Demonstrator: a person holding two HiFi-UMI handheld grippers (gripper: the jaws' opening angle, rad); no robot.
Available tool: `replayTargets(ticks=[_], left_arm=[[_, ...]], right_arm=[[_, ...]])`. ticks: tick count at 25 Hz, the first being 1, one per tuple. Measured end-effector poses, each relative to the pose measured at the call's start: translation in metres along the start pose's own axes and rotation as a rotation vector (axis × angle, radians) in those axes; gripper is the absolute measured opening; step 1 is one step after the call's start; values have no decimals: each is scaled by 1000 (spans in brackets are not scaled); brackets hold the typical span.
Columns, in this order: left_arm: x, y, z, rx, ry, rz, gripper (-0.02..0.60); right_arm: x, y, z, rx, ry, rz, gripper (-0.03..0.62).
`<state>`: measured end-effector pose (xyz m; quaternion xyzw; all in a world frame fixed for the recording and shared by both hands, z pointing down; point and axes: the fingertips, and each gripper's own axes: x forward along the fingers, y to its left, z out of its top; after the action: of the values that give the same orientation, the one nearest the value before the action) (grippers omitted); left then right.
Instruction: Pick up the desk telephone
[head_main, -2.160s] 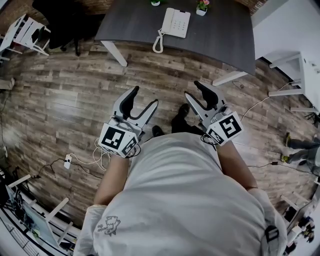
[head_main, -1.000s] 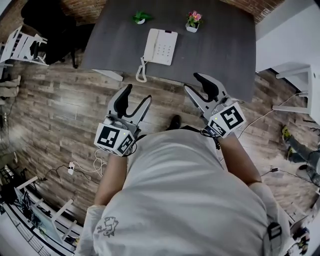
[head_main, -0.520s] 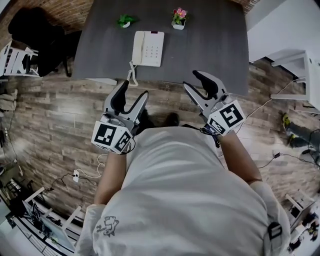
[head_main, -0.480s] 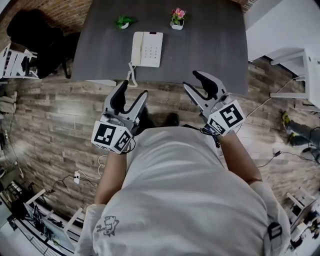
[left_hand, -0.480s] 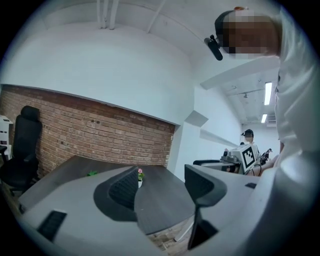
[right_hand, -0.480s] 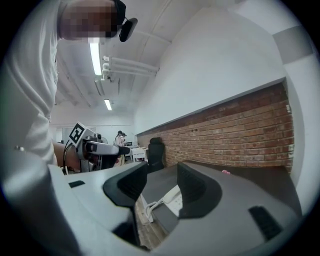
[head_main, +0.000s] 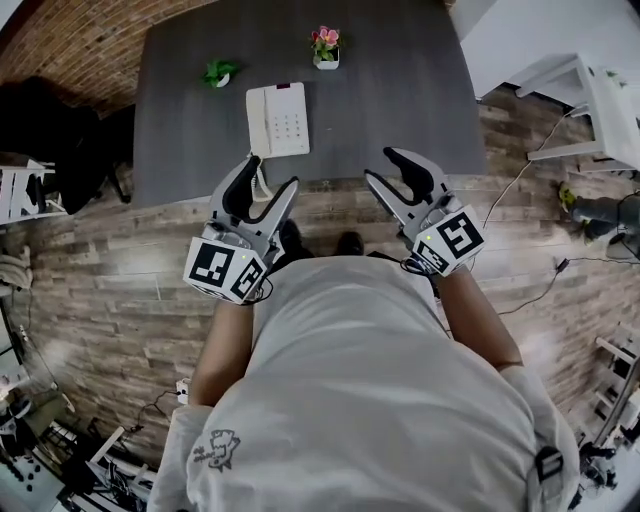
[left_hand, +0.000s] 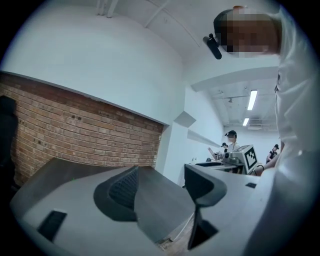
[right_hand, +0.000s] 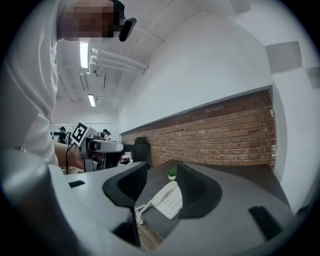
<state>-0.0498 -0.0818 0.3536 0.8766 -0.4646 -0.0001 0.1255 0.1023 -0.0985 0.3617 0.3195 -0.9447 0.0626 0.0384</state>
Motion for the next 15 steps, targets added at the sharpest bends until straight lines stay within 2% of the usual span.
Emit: replayTargets(ticks=[15], left_arm=[[-19,99,19,26,20,-157,315]], right_arm=[[94,34,14,-2,12,-122,195]])
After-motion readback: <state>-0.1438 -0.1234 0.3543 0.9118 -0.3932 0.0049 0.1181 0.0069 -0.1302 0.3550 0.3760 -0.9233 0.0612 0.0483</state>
